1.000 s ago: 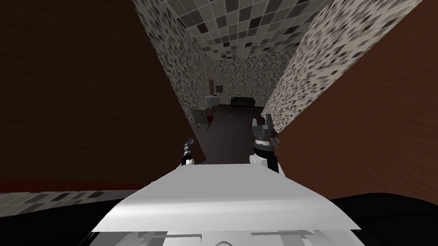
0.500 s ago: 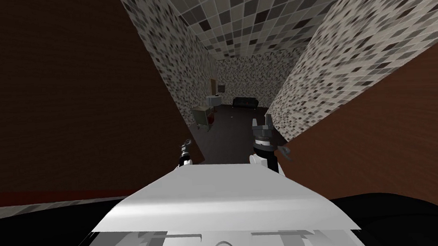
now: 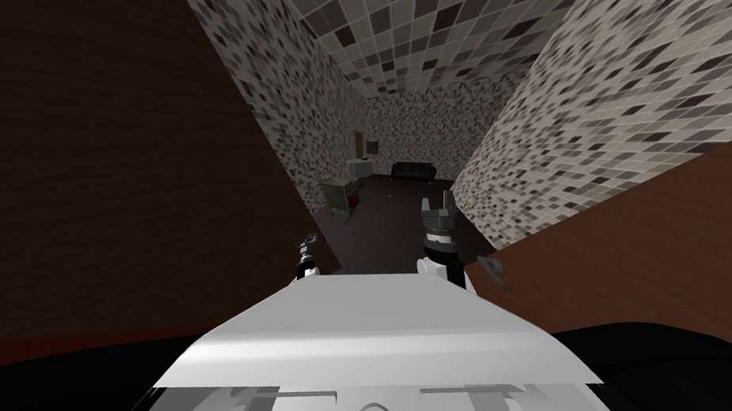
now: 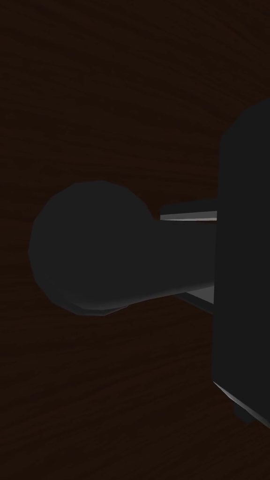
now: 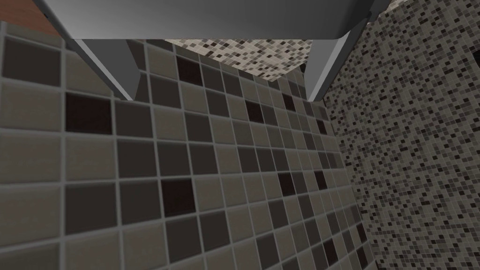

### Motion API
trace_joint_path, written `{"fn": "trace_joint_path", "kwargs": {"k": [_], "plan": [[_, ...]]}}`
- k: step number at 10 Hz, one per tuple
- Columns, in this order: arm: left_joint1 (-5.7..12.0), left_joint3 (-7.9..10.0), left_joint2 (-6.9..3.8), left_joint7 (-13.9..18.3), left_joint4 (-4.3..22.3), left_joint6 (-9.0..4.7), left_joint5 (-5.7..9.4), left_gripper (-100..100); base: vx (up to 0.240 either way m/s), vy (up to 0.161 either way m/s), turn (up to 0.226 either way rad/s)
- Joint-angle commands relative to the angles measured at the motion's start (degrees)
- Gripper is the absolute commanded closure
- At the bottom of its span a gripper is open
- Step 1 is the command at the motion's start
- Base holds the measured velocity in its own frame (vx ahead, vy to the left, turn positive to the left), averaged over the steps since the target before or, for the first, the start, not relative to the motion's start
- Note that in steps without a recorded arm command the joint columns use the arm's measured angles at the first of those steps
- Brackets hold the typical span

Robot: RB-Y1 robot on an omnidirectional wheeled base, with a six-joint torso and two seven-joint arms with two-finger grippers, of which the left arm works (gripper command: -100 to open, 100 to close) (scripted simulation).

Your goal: Push the door open

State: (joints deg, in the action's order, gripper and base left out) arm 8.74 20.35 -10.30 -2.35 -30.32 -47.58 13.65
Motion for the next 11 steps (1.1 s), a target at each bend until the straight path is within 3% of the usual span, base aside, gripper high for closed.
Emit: {"fn": "trace_joint_path", "kwargs": {"k": [1, 2, 3, 5, 6, 9, 10, 11], "plan": [[1.51, 0.32, -1.10, 0.2, 2.9, -1.17, 0.12, 100, 0.002, 0.003, 0.012], [1.51, 0.32, -1.10, 0.2, 2.9, -1.17, 0.12, 100, -0.012, -0.002, -0.011], [1.58, 1.63, -1.37, 0.5, 3.4, -1.32, -0.26, 100, 0.093, -0.026, 0.080], [1.58, 1.63, -1.37, 0.5, 3.4, -1.32, -0.26, 100, 0.091, -0.019, 0.039], [1.66, 3.26, -1.71, 0.8, 4.0, -1.51, -0.73, 100, 0.135, -0.031, 0.087], [1.66, 3.26, -1.71, 0.8, 4.8, -1.51, -0.73, 100, 0.091, -0.011, 0.027], [1.66, 3.26, -1.71, 0.8, 4.0, -1.51, -0.73, 100, 0.001, 0.005, -0.011], [1.73, 4.68, -2.00, 1.1, 4.5, -1.68, -1.14, 100, 0.115, -0.031, 0.093]]}}
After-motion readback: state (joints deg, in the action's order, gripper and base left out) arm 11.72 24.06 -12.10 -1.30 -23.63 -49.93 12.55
